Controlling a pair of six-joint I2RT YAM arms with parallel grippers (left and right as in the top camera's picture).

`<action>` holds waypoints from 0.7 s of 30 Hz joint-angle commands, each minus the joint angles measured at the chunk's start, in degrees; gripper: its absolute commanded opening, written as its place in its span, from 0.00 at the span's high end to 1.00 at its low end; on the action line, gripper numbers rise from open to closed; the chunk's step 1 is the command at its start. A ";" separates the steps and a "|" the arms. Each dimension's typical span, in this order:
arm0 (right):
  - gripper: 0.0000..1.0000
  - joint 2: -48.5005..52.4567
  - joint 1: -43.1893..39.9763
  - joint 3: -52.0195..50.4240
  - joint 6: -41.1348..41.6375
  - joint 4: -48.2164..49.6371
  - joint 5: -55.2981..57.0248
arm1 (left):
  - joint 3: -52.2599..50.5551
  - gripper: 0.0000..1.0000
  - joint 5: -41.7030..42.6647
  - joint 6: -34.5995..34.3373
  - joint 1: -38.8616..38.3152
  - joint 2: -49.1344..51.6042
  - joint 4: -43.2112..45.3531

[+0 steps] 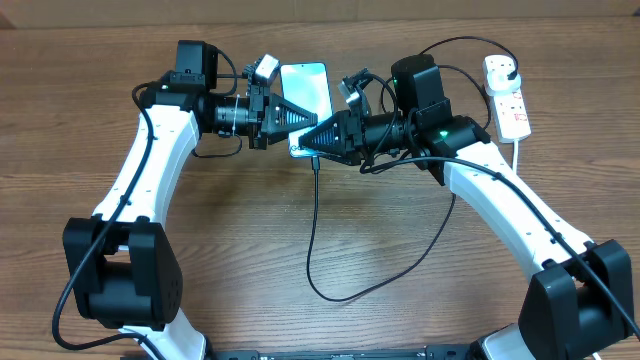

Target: Plug charger to phone and switch on socket

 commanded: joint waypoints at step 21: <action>0.67 -1.05 -0.28 1.20 0.94 -3.30 -4.50 | 0.02 0.96 0.63 -0.07 3.89 -0.11 0.92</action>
